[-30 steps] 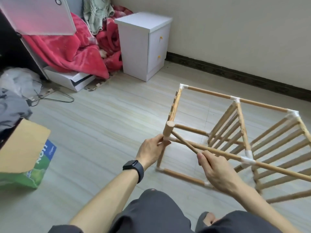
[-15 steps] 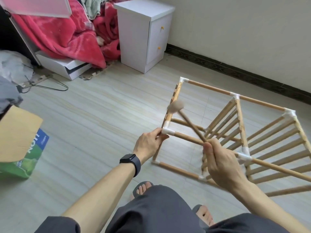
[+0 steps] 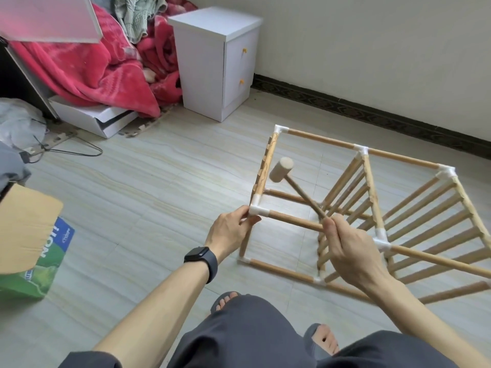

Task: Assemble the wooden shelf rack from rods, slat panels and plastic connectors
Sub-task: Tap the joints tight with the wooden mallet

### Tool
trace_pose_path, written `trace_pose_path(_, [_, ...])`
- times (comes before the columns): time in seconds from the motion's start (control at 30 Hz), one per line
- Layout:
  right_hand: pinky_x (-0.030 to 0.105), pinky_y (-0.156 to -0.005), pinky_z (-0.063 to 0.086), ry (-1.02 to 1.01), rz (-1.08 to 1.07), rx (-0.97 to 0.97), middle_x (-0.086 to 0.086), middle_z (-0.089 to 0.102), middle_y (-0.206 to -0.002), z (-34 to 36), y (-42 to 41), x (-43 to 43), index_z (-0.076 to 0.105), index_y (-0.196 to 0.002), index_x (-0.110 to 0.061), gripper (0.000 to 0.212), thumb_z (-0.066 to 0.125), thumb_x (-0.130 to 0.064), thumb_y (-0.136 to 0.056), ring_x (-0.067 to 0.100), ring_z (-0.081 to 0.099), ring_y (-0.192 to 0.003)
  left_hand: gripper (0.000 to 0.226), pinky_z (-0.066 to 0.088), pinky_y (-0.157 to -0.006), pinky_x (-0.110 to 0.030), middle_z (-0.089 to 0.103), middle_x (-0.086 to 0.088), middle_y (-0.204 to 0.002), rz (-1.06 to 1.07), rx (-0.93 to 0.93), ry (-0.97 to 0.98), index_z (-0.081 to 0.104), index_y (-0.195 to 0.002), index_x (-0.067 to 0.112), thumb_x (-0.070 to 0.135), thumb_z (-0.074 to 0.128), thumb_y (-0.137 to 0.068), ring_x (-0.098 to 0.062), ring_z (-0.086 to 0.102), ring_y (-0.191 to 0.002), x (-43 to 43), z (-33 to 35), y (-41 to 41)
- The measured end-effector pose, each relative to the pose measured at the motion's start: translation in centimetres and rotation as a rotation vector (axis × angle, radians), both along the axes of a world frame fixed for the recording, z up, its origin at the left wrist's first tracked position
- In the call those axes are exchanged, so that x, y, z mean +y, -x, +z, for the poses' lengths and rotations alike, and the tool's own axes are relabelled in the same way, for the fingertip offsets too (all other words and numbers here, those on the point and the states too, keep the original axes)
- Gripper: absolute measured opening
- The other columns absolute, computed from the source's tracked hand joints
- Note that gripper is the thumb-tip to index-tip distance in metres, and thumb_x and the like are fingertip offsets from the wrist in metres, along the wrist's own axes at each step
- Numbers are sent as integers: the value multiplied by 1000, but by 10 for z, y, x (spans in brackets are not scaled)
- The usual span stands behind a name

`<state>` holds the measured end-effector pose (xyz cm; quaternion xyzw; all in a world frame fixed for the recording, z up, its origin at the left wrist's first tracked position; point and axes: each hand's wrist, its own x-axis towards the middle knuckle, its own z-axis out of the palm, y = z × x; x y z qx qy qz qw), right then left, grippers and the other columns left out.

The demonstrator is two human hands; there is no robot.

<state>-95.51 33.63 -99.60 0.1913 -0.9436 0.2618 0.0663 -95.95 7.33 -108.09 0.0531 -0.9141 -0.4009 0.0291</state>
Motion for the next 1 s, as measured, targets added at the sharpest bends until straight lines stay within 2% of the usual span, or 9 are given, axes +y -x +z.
trace_pose_path(0.1, [38, -55, 40, 72, -144, 67, -3, 53, -64, 2, 17, 5, 47, -77, -18, 43, 26, -43, -105, 16, 51, -61, 27, 52, -75, -26, 74, 15, -98, -120, -147, -100, 70, -112, 40, 57, 64, -92, -1, 63, -88, -12, 16, 5])
trace_pose_path(0.23, [49, -65, 53, 87, -218, -166, -4, 63, -71, -16, 20, 13, 49, -83, -22, 42, 25, -49, -103, 18, 62, -67, 32, 56, -90, -25, 77, 12, -99, -347, -488, -93, 78, -104, 31, 12, 66, -80, -2, 70, -98, -42, 51, 21])
trace_pose_path(0.3, [49, -59, 53, -94, -254, -141, -3, 58, -60, -26, 11, 11, 42, -81, -25, 45, 15, -57, -99, 18, 57, -54, 38, 56, -91, -26, 76, 7, -101, -259, -445, 8, 76, -103, 28, 3, 54, -84, -9, 69, -100, -50, 66, 36])
trace_pose_path(0.4, [43, -55, 52, -242, -302, -130, -6, 54, -55, -29, 3, 6, 34, -79, -28, 45, 7, -59, -97, 15, 53, -50, 28, 47, -88, -25, 69, 10, -112, -17, -238, 64, 66, -114, 30, 19, 50, -94, -12, 62, -109, -48, 82, 58])
trace_pose_path(0.53, [45, -63, 53, -202, -266, -266, -2, 60, -62, -31, -4, 14, 39, -83, -30, 44, 10, -60, -98, 16, 58, -57, 45, 42, -100, -35, 55, -2, -136, 29, -186, 10, 48, -140, 25, 43, 50, -98, -24, 53, -126, -12, 84, 86])
trace_pose_path(0.67, [48, -71, 54, -32, -252, -440, 4, 69, -69, -27, 0, 26, 50, -87, -25, 51, 15, -62, -96, 18, 64, -63, 60, 42, -102, -43, 49, -18, -138, 64, -205, 60, 25, -153, 17, 39, 45, -100, -37, 51, -124, 24, 73, 101])
trace_pose_path(0.77, [36, -65, 51, 38, -233, -492, -9, 70, -69, -27, 5, 30, 55, -81, -24, 63, 14, -71, -90, 10, 63, -61, 47, 49, -95, -49, 57, -20, -127, 128, -233, 66, 28, -145, 13, 36, 37, -105, -40, 58, -110, 39, 57, 106])
trace_pose_path(0.9, [51, -63, 51, 165, -240, -383, 5, 65, -65, -25, 28, 20, 55, -81, -24, 52, 24, -62, -97, 19, 60, -57, 31, 47, -83, -46, 62, -19, -116, 157, -156, 183, 38, -124, 11, 36, 33, -106, -42, 60, -101, 44, 47, 110])
trace_pose_path(1.0, [50, -57, 49, 161, -231, -262, 3, 61, -58, -16, 65, -5, 51, -81, -23, 43, 28, -53, -102, 19, 57, -51, 29, 44, -76, -43, 63, -19, -114, 168, -135, 233, 38, -120, 10, 35, 32, -106, -42, 61, -98, 46, 46, 110])
